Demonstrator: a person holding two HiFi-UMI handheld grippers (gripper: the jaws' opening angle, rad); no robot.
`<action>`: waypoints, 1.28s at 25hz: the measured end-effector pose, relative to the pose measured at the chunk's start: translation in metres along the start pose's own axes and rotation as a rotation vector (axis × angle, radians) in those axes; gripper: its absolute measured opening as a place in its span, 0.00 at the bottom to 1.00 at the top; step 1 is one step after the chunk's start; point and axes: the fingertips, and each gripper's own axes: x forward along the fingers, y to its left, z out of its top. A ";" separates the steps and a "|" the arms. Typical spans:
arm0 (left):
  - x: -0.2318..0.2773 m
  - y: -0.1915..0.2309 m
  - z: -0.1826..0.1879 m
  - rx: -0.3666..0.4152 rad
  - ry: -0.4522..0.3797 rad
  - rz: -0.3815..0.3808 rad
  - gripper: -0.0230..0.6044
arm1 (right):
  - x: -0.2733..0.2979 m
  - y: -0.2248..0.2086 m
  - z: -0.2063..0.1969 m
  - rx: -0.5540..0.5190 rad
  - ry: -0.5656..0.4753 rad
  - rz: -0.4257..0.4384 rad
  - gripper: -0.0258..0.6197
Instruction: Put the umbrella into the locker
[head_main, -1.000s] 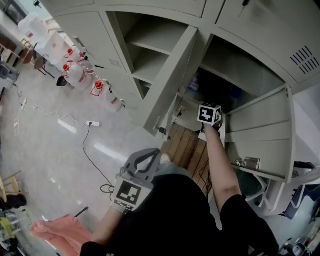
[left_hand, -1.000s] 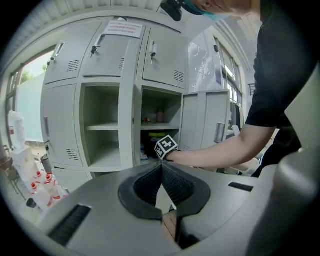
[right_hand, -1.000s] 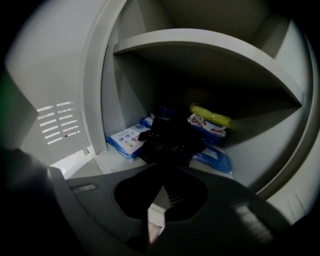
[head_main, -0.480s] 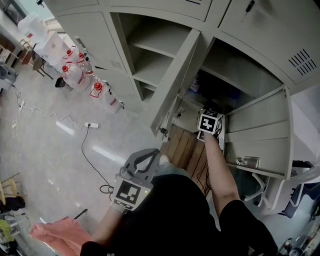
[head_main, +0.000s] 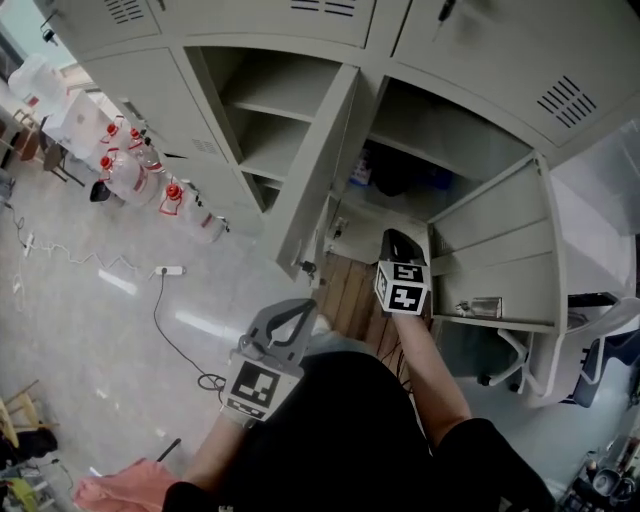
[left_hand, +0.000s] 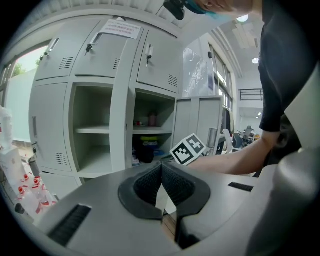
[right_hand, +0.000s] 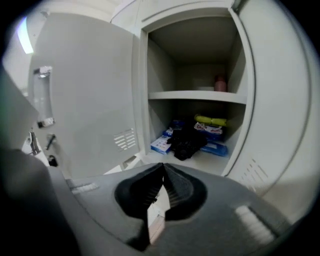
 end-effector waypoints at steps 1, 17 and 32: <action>0.001 -0.001 0.001 0.000 -0.004 -0.008 0.06 | -0.010 0.004 0.001 0.001 -0.007 0.014 0.04; 0.014 0.000 0.022 -0.003 -0.064 -0.103 0.06 | -0.134 0.048 0.061 -0.041 -0.175 0.210 0.04; 0.023 -0.002 0.045 -0.086 -0.085 -0.127 0.06 | -0.165 0.055 0.087 -0.061 -0.232 0.299 0.04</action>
